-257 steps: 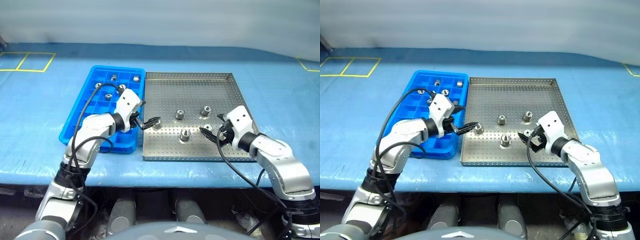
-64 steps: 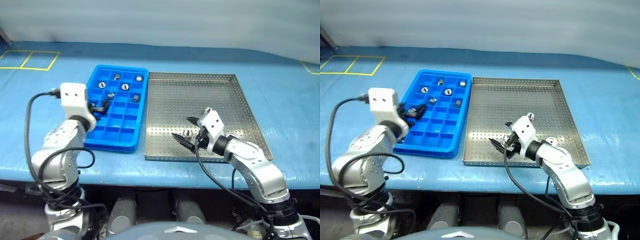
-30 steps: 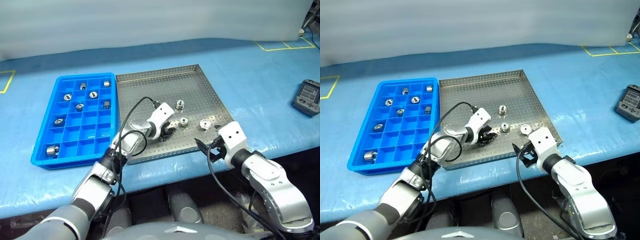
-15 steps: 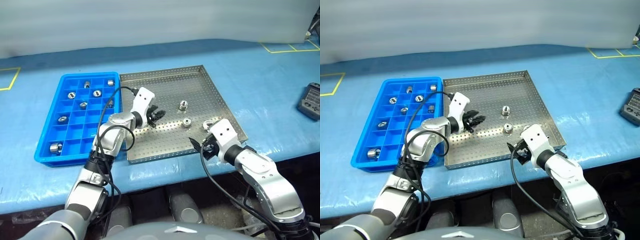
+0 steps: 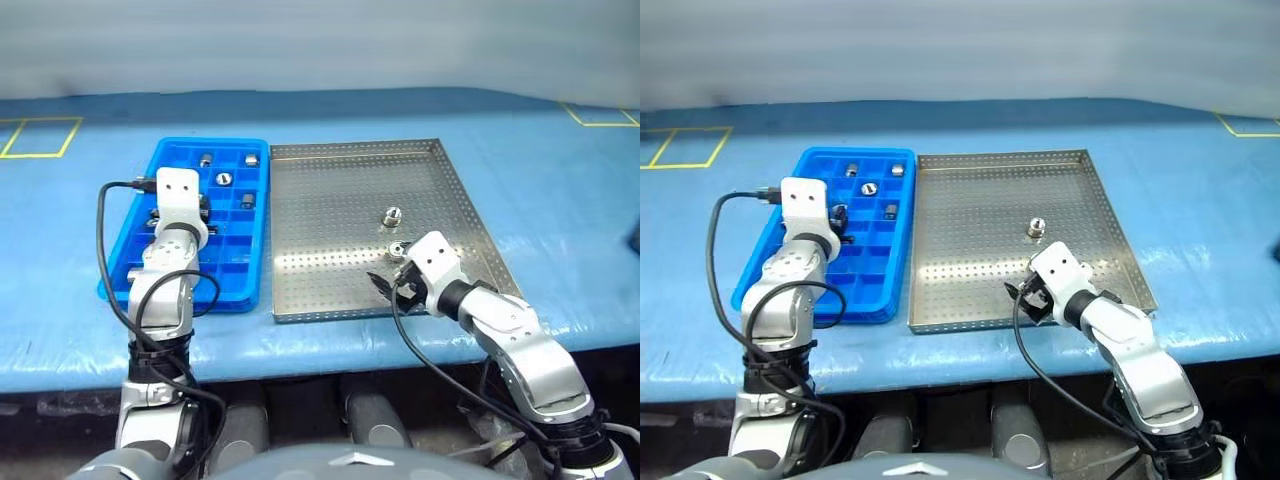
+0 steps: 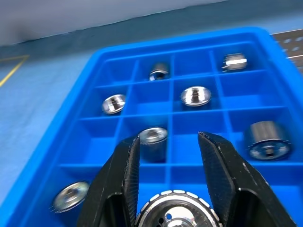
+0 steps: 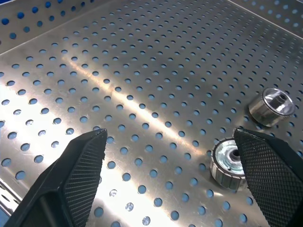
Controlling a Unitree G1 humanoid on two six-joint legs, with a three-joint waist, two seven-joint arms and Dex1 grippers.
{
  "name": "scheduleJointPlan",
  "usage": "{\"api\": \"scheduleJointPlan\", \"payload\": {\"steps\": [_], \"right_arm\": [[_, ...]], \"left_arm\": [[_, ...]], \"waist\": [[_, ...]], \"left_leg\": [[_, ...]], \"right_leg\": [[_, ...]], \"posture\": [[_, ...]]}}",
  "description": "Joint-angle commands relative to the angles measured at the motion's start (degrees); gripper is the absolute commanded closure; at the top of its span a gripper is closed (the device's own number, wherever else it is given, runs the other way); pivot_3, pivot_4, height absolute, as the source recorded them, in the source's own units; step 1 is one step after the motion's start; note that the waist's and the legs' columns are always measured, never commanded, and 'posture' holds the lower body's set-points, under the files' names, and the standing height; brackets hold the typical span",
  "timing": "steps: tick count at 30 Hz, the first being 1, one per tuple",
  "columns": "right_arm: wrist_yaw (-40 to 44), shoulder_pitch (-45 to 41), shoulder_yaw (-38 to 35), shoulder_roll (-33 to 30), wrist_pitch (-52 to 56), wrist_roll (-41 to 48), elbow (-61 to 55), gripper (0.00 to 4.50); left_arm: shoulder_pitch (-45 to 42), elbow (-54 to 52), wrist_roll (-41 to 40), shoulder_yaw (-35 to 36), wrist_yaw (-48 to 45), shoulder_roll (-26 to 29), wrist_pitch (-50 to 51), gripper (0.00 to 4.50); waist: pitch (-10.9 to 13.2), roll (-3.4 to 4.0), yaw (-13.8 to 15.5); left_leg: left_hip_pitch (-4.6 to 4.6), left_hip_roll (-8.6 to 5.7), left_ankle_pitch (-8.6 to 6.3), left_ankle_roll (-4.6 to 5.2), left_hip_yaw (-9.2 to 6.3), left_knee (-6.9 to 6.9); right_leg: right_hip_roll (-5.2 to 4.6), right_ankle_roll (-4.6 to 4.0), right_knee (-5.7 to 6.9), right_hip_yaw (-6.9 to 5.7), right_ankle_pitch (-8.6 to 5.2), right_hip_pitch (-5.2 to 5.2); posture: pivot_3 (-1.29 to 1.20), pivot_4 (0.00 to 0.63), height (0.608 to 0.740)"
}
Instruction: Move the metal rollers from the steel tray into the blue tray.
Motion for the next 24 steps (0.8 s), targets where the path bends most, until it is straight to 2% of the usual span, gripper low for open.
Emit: {"api": "scheduleJointPlan", "payload": {"steps": [1, 14, 16, 18, 24], "right_arm": [[0.28, -1.36, -0.45, -0.10, -1.31, -0.40, -0.50, 0.00], [1.23, -2.95, 0.94, 0.38, -2.55, -1.00, 1.64, 0.00], [1.31, -2.90, 0.98, 0.34, -2.70, -1.17, 1.68, 0.00], [1.26, -2.70, 0.88, 0.29, -2.80, -1.35, 1.65, 0.00], [0.74, -2.39, 0.53, 0.50, -2.91, -1.87, 1.53, 0.00]], "left_arm": [[1.32, -4.78, 1.33, 0.31, 1.15, -0.08, 2.07, 2.82], [3.71, -6.97, 0.65, 0.20, -0.28, 0.55, 3.20, 2.82], [3.23, -6.70, 0.72, 0.19, 0.33, -0.27, 2.38, 2.10], [2.58, -6.50, 0.19, 0.97, 0.93, -1.41, 0.63, 1.64], [1.62, -5.91, -1.47, 1.18, -0.07, -3.57, -3.98, 1.64]], "waist": [[0.00, 0.00, 0.62], [0.00, -0.01, 1.28], [0.00, -0.01, 1.43], [0.00, -0.01, 1.56], [0.00, -0.01, 1.66]], "left_leg": [[-0.01, 0.00, 0.00, 0.00, 0.00, 0.02], [0.01, 0.01, 0.00, 0.00, -0.01, 0.02], [0.00, 0.01, 0.00, 0.00, -0.01, 0.02], [0.00, 0.01, 0.00, 0.00, -0.01, 0.02], [0.01, 0.01, 0.00, -0.01, -0.01, 0.03]], "right_leg": [[0.00, 0.01, -0.01, 0.00, 0.00, 0.00], [0.00, 0.01, -0.01, -0.04, 0.01, 0.03], [0.00, 0.01, -0.01, -0.05, 0.01, 0.03], [-0.01, 0.01, -0.02, -0.05, 0.01, 0.03], [-0.01, 0.01, -0.02, -0.04, 0.01, 0.04]], "posture": [[-0.01, 0.150, 0.740], [0.02, 0.150, 0.740], [0.02, 0.150, 0.740], [0.01, 0.150, 0.740], [0.00, 0.150, 0.740]]}}
